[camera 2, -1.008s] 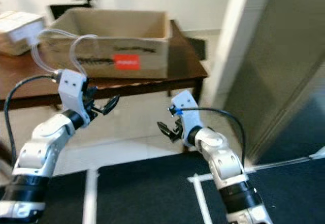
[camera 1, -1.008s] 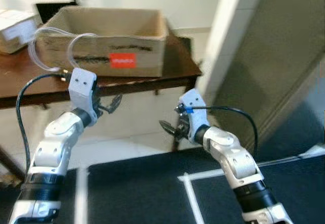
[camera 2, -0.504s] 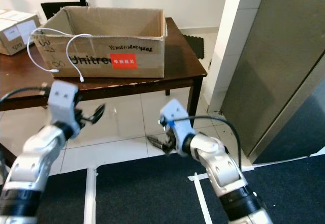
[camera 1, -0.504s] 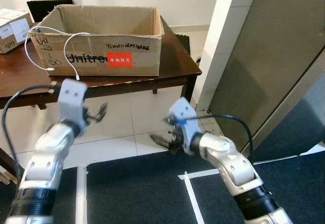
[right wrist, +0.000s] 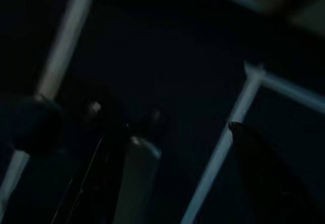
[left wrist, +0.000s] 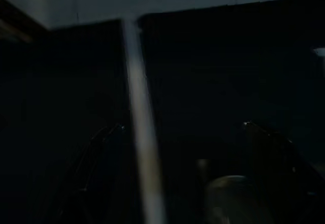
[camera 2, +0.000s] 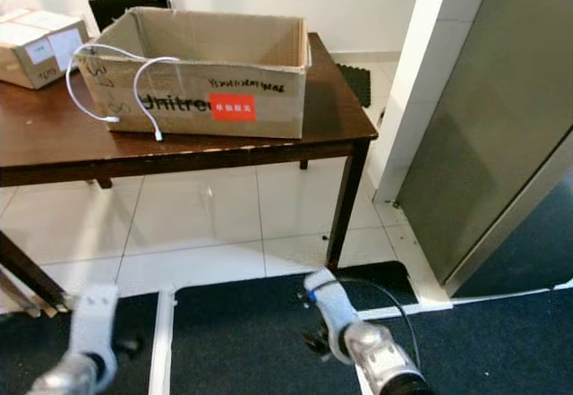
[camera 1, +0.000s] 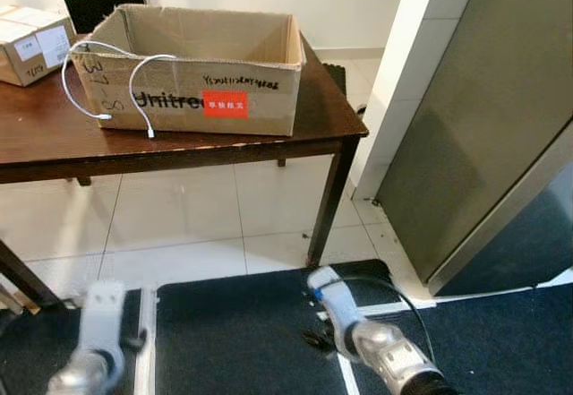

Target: Picking trash to rubbish bin

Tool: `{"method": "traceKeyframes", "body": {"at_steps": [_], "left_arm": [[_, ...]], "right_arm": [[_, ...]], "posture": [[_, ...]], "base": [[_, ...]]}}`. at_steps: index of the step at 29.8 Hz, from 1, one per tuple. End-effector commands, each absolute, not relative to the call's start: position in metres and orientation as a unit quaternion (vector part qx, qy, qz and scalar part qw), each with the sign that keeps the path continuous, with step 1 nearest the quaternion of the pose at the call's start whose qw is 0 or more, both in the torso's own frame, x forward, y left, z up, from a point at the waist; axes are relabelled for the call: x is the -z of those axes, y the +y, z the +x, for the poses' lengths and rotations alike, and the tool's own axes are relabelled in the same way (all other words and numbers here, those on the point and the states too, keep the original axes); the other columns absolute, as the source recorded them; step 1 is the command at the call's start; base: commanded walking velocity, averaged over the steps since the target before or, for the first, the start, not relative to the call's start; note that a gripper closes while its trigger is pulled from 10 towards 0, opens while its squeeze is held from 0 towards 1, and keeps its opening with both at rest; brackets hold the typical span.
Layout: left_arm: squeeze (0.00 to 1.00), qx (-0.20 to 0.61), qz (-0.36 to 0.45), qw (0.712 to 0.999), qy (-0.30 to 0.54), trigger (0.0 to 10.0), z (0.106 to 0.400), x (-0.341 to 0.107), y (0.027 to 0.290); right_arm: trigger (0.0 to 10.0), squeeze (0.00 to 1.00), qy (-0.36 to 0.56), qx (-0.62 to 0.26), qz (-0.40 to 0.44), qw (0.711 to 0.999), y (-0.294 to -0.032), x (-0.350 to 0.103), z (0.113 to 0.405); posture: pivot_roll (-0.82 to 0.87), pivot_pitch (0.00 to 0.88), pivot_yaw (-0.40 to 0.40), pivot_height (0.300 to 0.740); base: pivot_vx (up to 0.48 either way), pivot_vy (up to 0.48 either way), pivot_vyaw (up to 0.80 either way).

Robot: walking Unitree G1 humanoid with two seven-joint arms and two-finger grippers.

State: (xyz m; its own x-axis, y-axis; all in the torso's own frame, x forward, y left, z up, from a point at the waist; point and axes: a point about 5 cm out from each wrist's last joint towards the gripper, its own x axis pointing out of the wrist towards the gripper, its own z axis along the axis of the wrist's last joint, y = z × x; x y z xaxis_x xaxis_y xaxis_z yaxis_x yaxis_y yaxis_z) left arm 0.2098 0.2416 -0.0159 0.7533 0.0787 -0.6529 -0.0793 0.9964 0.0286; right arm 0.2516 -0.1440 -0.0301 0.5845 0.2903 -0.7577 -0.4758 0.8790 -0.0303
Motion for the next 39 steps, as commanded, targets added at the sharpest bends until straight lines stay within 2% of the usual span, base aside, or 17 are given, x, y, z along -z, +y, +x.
{"method": "traceKeyframes", "body": {"at_steps": [1,12,39], "left_arm": [[0.0,-0.044,-0.011,0.937,0.348,10.0,0.207,0.026,0.234],[0.0,-0.051,-0.032,0.944,0.325,10.0,0.219,0.029,0.214],[0.0,-0.066,-0.04,0.953,0.293,10.0,0.219,0.034,0.217]], "right_arm": [[10.0,0.0,0.432,-0.183,-0.11,0.876,-0.155,0.047,0.234],[10.0,0.0,0.414,-0.18,-0.093,0.888,-0.151,0.052,0.231],[10.0,0.0,0.379,-0.221,-0.11,0.892,-0.136,0.047,0.244]], "posture": [[0.03,0.106,-0.026,0.74],[0.01,0.098,-0.015,0.74],[0.02,0.113,-0.019,0.74]], "base": [[0.0,0.0,0.0],[0.0,0.0,0.0],[0.332,0.0,0.0]]}}
